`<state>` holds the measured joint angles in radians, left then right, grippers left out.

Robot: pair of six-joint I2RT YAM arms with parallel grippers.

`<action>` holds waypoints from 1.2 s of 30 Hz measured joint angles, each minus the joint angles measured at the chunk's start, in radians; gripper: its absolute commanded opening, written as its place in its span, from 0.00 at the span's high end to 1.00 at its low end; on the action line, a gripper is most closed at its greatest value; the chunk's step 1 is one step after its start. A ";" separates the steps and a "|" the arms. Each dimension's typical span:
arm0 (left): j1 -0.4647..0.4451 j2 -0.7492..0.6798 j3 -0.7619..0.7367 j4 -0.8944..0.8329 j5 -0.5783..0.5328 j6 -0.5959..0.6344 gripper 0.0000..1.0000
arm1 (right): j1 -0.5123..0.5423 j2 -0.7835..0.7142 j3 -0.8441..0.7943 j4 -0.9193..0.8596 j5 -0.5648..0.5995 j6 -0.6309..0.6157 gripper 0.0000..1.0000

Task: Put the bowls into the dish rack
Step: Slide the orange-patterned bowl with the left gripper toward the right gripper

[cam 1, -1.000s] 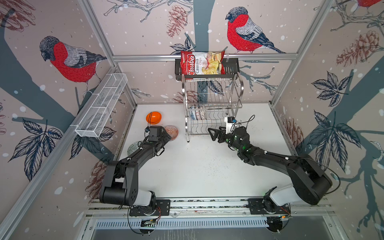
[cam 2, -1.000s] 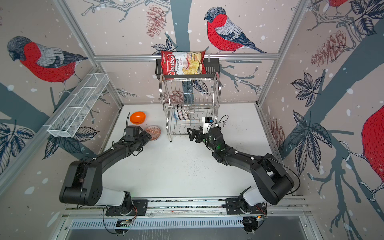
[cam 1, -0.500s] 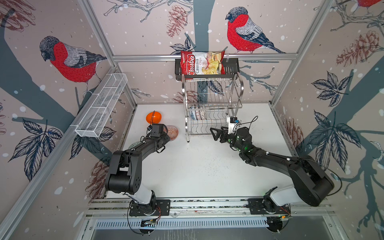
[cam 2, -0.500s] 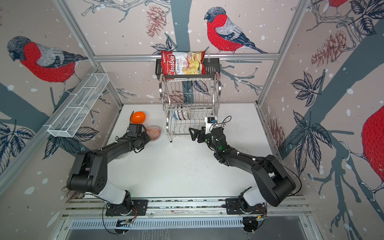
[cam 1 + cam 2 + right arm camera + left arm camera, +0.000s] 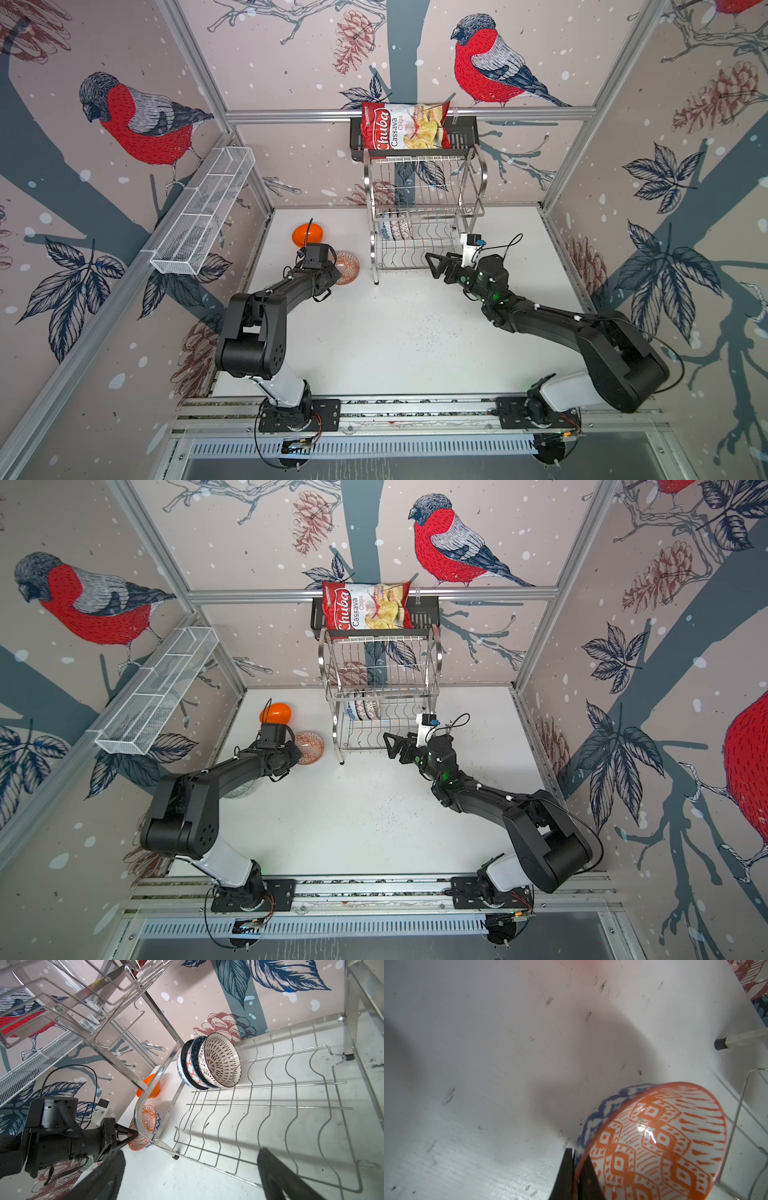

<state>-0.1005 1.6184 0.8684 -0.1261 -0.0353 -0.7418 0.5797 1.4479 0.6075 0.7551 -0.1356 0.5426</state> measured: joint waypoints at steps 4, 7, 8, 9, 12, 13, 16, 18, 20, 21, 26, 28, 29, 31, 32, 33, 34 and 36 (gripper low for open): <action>0.000 -0.057 -0.029 -0.020 0.017 0.009 1.00 | -0.007 0.000 -0.003 0.002 0.000 0.009 0.01; -0.004 -0.122 -0.081 -0.020 0.060 0.011 1.00 | -0.013 0.000 -0.012 0.011 0.001 0.014 0.01; -0.008 -0.141 -0.096 -0.022 0.069 0.013 1.00 | -0.015 0.001 -0.015 0.014 0.001 0.015 0.00; -0.013 -0.163 -0.109 -0.029 0.080 0.014 1.00 | -0.018 0.001 -0.017 0.018 0.000 0.023 0.01; -0.026 -0.231 -0.150 -0.043 0.103 0.017 1.00 | -0.027 0.003 -0.021 0.023 0.001 0.033 0.01; -0.032 -0.254 -0.166 -0.044 0.109 0.021 1.00 | -0.031 0.003 -0.022 0.024 0.001 0.036 0.01; -0.077 -0.297 -0.192 -0.059 0.125 0.036 1.00 | -0.039 0.002 -0.029 0.031 0.005 0.042 0.00; -0.127 -0.312 -0.195 -0.068 0.139 0.042 1.00 | -0.043 0.000 -0.038 0.035 0.009 0.060 0.01; -0.181 -0.317 -0.196 -0.068 0.144 0.042 1.00 | -0.046 -0.007 -0.046 0.037 0.026 0.060 0.01; -0.216 -0.316 -0.196 -0.068 0.146 0.041 1.00 | -0.048 -0.010 -0.051 0.039 0.029 0.062 0.01; -0.388 -0.278 -0.164 -0.075 0.110 0.029 1.00 | -0.081 -0.011 -0.057 0.042 0.035 0.090 0.00; -0.454 -0.241 -0.135 -0.076 0.090 0.019 1.00 | -0.094 -0.008 -0.058 0.044 0.034 0.098 0.00; -0.482 -0.213 -0.119 -0.076 0.081 0.014 1.00 | -0.098 -0.008 -0.060 0.044 0.034 0.116 0.01; -0.523 -0.159 -0.082 -0.089 0.061 0.013 1.00 | -0.108 -0.007 -0.065 0.044 0.034 0.119 0.01; -0.545 -0.129 -0.059 -0.095 0.045 0.013 1.00 | -0.111 -0.007 -0.066 0.043 0.034 0.122 0.01; -0.567 -0.102 -0.039 -0.098 0.023 0.013 1.00 | -0.114 -0.007 -0.067 0.042 0.034 0.135 0.00; -0.585 -0.080 -0.023 -0.099 0.013 0.013 1.00 | -0.116 -0.007 -0.067 0.043 0.034 0.139 0.00; -0.616 -0.040 0.006 -0.098 0.009 0.013 1.00 | -0.117 -0.010 -0.068 0.038 0.035 0.140 0.00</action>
<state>-0.7170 1.5787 0.8745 -0.2241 -0.0261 -0.7288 0.4625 1.4376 0.5392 0.7933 -0.1009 0.6827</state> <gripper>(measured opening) 0.081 0.995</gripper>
